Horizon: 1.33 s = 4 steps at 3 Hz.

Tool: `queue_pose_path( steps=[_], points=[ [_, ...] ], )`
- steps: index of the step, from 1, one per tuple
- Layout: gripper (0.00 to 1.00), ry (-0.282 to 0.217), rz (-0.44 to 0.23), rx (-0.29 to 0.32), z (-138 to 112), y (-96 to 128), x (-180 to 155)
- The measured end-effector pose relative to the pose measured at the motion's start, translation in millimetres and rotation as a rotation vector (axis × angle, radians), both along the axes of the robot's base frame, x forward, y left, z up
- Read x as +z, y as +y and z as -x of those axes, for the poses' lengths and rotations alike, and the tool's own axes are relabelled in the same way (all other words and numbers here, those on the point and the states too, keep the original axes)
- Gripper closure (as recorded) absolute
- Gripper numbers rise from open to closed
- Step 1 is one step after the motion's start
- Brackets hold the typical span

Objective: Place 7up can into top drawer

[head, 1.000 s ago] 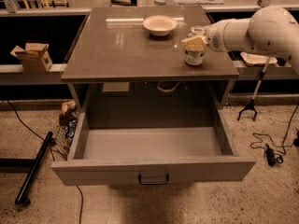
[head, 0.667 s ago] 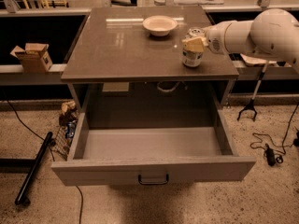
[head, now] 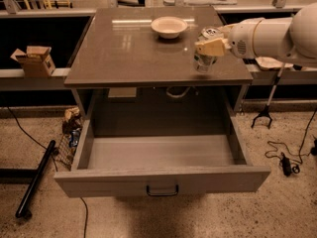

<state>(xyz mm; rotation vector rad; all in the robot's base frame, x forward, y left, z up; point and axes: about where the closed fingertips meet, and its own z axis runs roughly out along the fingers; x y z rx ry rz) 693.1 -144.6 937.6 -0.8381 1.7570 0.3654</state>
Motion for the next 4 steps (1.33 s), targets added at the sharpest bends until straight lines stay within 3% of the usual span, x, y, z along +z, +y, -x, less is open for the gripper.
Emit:
queue_pose_path(
  steps=[1, 2, 3, 4],
  points=[
    [1.0, 0.025, -0.021, 0.105, 27.2, 12.5, 4.4],
    [1.0, 0.025, -0.021, 0.105, 27.2, 12.5, 4.4],
    [1.0, 0.034, -0.007, 0.14, 52.5, 17.3, -4.3],
    [1.0, 0.045, 0.027, 0.183, 98.2, 26.2, -17.8]
  ],
)
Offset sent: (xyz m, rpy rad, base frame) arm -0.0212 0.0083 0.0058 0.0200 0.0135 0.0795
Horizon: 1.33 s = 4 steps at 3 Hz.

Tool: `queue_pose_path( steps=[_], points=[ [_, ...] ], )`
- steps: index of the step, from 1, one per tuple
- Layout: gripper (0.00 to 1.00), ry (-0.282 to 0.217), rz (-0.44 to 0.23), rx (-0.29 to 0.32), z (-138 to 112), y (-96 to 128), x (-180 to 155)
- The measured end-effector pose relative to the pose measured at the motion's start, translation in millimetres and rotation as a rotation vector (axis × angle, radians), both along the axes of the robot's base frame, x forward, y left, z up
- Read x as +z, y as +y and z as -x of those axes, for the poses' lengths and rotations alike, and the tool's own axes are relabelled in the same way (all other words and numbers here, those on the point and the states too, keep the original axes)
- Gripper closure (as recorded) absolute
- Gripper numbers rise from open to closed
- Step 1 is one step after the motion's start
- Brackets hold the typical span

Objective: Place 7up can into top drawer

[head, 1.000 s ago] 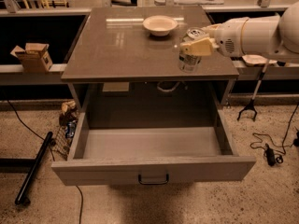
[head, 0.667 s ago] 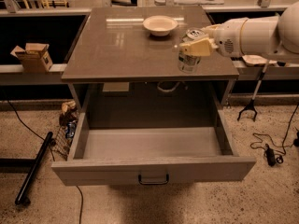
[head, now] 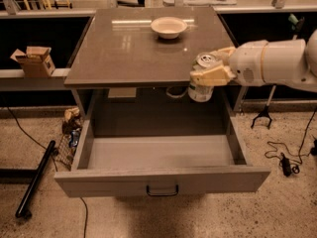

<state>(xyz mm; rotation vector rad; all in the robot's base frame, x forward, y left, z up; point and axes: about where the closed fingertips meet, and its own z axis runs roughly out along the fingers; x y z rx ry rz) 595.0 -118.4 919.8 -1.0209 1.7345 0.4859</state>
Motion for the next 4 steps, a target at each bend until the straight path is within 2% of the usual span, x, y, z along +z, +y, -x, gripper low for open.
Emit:
queue_pose_path(
  steps=[1, 2, 3, 4],
  points=[
    [1.0, 0.007, 0.051, 0.028, 32.0, 15.3, -39.4],
    [1.0, 0.02, 0.056, 0.051, 46.4, 36.0, -90.5],
    [1.0, 0.02, 0.056, 0.051, 46.4, 36.0, -90.5],
    [1.0, 0.035, 0.03, 0.102, 29.3, 61.9, -139.1]
  ],
)
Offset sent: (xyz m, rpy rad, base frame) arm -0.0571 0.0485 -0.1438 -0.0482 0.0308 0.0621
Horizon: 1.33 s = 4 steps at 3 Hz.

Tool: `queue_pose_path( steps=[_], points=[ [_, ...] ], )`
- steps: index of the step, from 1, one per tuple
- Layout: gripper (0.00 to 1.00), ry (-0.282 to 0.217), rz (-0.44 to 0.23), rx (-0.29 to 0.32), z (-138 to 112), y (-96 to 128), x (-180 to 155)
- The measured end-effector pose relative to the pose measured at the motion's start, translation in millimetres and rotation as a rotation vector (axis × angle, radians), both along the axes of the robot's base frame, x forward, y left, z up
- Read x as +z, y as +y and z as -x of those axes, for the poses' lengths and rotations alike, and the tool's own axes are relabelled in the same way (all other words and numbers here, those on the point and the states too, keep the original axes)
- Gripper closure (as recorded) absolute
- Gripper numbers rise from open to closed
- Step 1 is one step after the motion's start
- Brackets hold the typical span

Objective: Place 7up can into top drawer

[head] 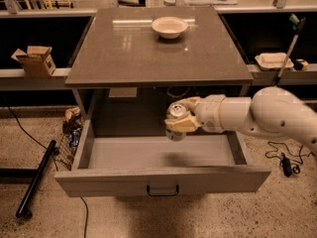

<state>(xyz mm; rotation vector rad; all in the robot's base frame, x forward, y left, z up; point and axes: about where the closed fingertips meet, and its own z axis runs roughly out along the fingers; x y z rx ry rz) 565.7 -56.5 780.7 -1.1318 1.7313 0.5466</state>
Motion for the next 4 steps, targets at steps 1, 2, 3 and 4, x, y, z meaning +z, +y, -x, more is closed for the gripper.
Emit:
queue_pose_path(
  steps=[1, 2, 3, 4],
  points=[
    [1.0, 0.022, -0.035, 0.02, -12.6, 16.8, -34.6],
    [0.83, 0.052, -0.054, 0.03, -20.5, 31.3, -62.7],
    [0.6, 0.081, -0.071, 0.038, -25.5, 42.0, -83.5],
    [0.37, 0.104, -0.094, 0.047, -29.7, 50.5, -97.1]
  ],
)
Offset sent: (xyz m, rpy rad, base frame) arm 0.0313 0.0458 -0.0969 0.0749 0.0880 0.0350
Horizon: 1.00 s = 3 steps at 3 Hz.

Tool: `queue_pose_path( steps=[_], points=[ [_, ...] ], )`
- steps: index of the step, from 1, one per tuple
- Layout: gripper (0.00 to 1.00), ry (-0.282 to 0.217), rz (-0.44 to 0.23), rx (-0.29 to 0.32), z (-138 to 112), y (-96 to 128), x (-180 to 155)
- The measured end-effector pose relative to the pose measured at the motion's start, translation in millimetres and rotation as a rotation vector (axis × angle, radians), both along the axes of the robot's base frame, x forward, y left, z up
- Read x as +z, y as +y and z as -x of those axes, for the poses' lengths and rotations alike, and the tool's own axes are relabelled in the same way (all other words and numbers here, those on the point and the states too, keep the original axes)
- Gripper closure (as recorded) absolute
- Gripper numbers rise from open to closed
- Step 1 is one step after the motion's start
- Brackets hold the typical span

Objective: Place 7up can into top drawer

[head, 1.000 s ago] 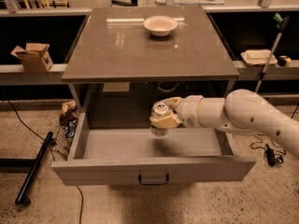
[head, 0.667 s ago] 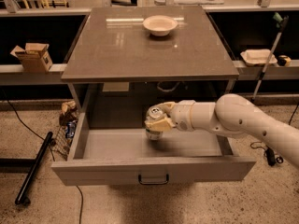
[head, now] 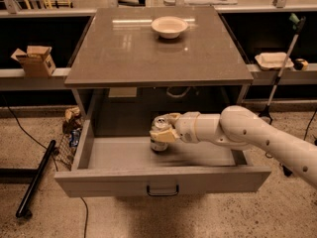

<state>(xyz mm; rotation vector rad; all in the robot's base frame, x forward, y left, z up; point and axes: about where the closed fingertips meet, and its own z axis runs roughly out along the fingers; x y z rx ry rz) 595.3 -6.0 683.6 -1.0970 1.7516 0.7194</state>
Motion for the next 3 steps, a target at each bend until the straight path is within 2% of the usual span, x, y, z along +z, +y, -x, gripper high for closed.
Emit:
queue_pose_path(
  steps=[1, 2, 3],
  points=[
    [0.13, 0.014, -0.016, 0.002, -2.4, 3.5, -7.3],
    [0.0, 0.015, -0.016, 0.002, -2.4, 3.5, -7.6],
    [0.0, 0.014, -0.016, -0.016, -4.8, -10.1, -7.7]
  ],
)
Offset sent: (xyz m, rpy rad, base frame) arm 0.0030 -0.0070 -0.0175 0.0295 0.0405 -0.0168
